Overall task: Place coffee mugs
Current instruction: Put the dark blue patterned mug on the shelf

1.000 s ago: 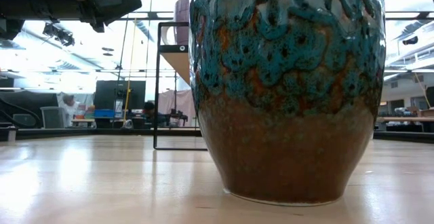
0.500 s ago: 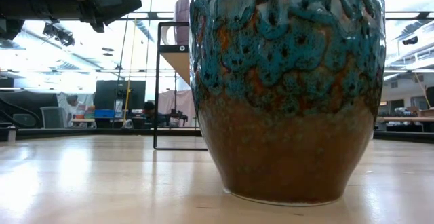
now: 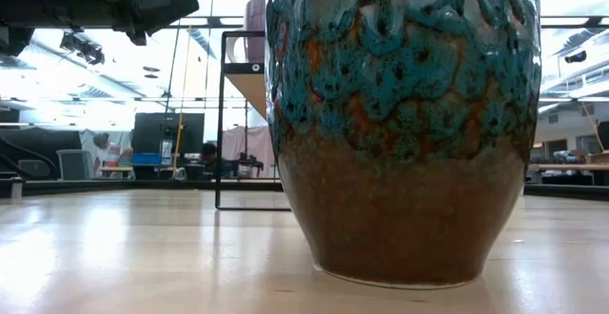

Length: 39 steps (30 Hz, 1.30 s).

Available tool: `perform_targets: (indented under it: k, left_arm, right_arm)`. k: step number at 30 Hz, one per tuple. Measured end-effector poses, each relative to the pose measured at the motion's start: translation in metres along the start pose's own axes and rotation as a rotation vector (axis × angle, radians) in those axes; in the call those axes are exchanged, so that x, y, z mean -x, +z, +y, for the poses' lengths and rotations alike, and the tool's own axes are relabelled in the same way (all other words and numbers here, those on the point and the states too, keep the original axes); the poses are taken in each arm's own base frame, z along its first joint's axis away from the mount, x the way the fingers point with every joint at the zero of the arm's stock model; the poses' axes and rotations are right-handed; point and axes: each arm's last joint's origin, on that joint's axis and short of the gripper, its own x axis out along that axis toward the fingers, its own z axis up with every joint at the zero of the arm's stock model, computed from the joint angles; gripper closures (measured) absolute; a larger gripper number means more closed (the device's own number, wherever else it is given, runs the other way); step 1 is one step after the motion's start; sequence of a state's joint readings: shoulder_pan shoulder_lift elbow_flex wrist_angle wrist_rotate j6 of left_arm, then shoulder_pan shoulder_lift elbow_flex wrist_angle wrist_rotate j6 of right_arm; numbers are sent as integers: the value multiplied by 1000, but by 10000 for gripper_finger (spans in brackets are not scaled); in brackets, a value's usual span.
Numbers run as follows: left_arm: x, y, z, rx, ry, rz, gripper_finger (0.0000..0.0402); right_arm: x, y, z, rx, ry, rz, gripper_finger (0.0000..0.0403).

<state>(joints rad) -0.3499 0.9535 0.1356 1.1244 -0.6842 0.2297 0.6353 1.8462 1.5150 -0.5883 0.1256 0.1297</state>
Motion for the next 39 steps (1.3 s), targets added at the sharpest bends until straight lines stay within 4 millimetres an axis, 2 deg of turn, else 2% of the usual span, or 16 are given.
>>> perform_targets:
  k: [14, 22, 36, 39]
  left_arm:
    - [0, 0, 0, -2, 0, 0, 260]
    - [0, 0, 0, -1, 0, 0, 260]
    - [0, -1, 0, -9, -2, 11, 260]
    - [0, -1, 0, -9, -3, 11, 260]
  right_arm:
    - [-26, -36, -1, 95, 7, 75, 254]
    - [-29, -35, -13, 139, -5, 62, 260]
    - [-31, -31, -38, 96, 53, 46, 363]
    - [-32, -29, -41, 68, 55, 23, 375]
